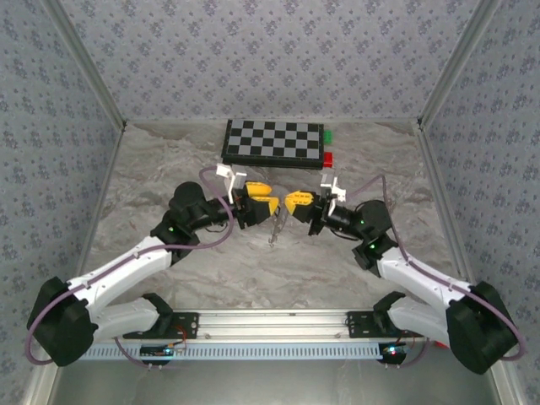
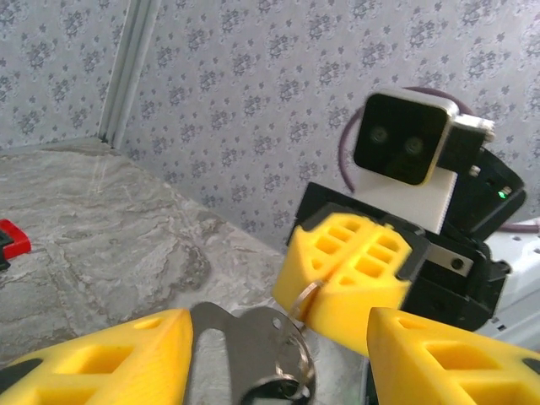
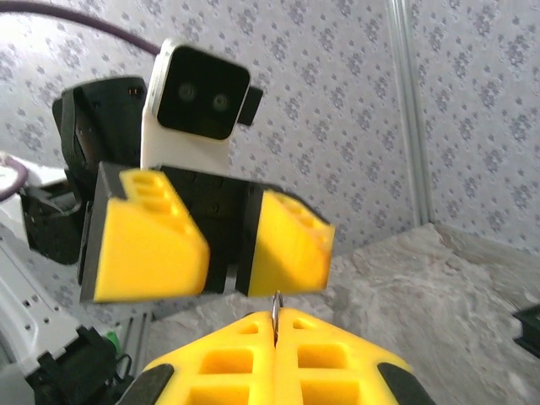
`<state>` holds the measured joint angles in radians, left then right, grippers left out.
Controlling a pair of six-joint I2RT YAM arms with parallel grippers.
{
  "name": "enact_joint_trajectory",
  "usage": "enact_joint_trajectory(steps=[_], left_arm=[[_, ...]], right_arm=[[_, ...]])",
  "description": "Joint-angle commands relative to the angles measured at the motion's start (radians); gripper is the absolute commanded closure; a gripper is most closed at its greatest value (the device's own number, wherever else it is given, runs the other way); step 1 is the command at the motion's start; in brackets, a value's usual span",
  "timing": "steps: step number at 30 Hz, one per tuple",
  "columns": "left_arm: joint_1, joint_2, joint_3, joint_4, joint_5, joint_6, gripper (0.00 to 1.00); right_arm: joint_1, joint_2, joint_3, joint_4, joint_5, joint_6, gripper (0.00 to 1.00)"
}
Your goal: Put the keys on the keyring
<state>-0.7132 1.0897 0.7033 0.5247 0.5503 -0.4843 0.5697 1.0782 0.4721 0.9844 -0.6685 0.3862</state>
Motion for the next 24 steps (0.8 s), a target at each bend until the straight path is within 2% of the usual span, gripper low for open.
enact_joint_trajectory(steps=[1,7,13,24], left_arm=[[0.013,-0.046,0.019,0.030,0.016,-0.011,0.45],[0.026,-0.060,0.016,-0.004,0.013,-0.010,0.50],[0.025,-0.047,0.020,-0.009,0.020,-0.009,0.54],[0.025,-0.021,0.036,-0.022,0.002,-0.008,0.70]], right_arm=[[-0.006,0.051,0.068,0.167,-0.066,0.099,1.00],[-0.001,0.118,0.097,0.221,-0.086,0.142,1.00],[0.003,0.122,0.097,0.220,-0.086,0.150,1.00],[0.010,0.122,0.099,0.200,-0.093,0.144,1.00]])
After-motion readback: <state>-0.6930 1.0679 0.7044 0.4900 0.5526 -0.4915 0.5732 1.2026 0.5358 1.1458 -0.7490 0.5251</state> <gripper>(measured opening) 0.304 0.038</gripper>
